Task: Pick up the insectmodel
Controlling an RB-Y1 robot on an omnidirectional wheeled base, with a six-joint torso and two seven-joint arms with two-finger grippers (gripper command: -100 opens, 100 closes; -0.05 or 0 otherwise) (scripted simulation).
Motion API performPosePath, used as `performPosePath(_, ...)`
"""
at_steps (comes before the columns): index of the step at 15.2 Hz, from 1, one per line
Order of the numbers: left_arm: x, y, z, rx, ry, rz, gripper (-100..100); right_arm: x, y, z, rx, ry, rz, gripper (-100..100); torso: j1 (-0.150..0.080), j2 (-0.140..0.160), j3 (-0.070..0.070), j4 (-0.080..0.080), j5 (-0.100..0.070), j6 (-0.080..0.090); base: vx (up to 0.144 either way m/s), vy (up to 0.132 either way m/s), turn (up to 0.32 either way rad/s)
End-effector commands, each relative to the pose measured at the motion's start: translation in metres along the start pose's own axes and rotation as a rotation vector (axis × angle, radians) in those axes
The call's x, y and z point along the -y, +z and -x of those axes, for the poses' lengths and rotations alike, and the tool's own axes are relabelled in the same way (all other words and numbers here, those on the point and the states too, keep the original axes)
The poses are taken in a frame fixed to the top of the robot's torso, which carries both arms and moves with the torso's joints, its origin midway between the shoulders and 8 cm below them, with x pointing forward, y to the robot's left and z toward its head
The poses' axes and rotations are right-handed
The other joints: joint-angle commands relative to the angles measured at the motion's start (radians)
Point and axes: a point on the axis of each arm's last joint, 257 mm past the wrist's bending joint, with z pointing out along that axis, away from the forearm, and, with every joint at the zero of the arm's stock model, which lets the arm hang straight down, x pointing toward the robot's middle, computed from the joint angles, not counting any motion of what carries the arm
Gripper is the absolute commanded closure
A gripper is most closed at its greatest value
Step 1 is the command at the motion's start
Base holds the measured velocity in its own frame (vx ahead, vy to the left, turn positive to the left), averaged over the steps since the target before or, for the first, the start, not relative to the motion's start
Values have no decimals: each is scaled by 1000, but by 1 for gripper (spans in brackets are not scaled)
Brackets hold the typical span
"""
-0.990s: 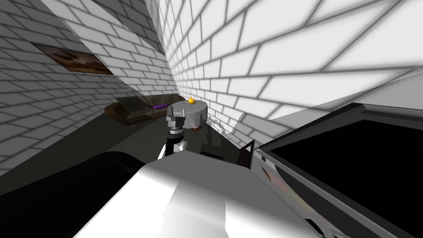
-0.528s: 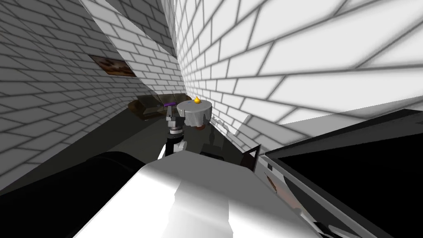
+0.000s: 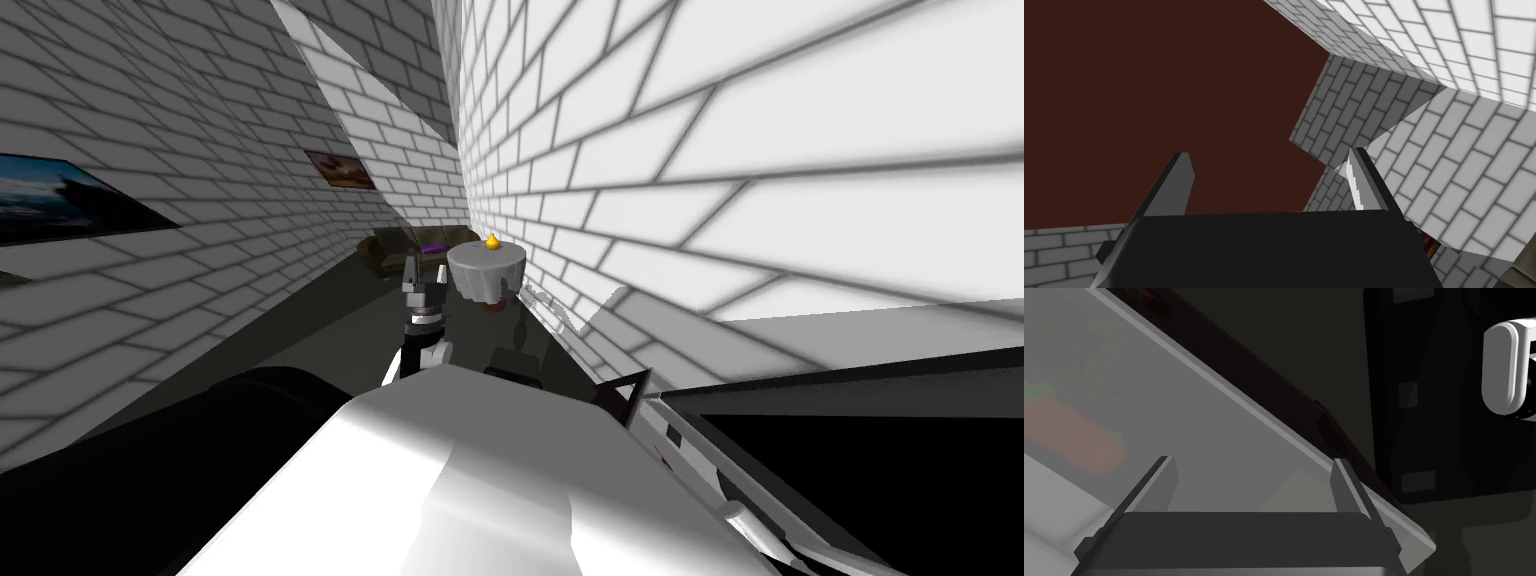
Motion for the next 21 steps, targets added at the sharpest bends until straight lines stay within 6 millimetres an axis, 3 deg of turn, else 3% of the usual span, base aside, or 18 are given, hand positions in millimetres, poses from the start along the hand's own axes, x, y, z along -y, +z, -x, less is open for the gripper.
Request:
performPosePath(1, 0, 0, 0, 0, 0, 0, 0, 5, -4, 8, 14, -15, -2, -100, 0, 0, 0, 0, 0, 0, -20, -61, 341)
performPosePath(9, 0, 0, 0, 0, 0, 0, 0, 5, -15, 45, 81, -81, 7, -100, -4, 1, 0, 0, -1, 1, -27, -84, 266)
performPosePath(14, 0, 0, 0, 0, 0, 0, 0, 2, -14, 49, 90, -94, 14, -100, -4, 5, 2, 1, -1, 2, -76, -91, 157)
performPosePath(21, 0, 0, 0, 0, 0, 0, 0, -13, -3, 58, 95, -88, 0, -100, 3, 0, 0, 0, 0, 2, -32, -14, 14)
